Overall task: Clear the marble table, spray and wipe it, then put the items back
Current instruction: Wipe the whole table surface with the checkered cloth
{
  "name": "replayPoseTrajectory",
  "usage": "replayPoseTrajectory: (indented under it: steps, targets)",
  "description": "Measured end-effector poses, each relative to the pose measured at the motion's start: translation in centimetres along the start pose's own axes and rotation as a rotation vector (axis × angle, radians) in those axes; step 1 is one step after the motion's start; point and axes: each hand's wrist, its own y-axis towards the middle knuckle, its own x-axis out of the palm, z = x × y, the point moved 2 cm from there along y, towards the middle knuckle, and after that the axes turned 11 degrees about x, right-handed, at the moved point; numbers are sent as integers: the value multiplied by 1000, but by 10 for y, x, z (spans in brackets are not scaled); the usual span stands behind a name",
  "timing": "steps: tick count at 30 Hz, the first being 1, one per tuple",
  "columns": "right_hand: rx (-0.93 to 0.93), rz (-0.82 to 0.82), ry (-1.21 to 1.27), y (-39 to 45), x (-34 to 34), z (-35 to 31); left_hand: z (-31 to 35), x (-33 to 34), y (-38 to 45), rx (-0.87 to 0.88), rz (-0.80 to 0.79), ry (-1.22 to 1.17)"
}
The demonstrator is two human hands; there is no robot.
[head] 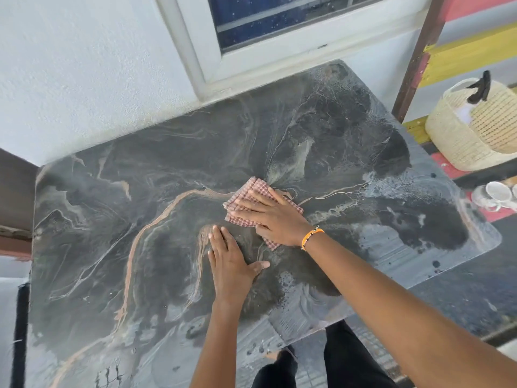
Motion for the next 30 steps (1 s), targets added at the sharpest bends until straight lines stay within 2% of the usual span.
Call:
replayPoseTrajectory:
  steps: [2,5,11,14,17,18,20,24,26,28,30]
  targets:
    - [40,19,-23,-18,-4,38,23,8,9,2,-14,-57]
    - [207,61,16,-47,-16,114,65,25,29,55,-32,-92]
    - [720,186,74,-104,-40,252,131,52,61,142,-93,-69]
    - [957,295,159,-115,-39,258,141,60,68,124,-109,-26]
    - [1160,350,248,-106,-29,222,140,65,68,109,-76,13]
    - [1167,349,256,-99,-27,205,139,65,68,108,-72,18]
    - [1027,310,234,-81,-24,173,137,67,68,103,-80,41]
    - [446,186,142,-33,-23,134,139,71,73,66,-85,34]
    - [252,127,112,-8,-29,139,143,70,77,44,-69,13]
    - [206,112,73,11,-39,158,148,70,84,47,-60,11]
    - [250,124,54,23,-47,189,154,68,94,72,-60,19]
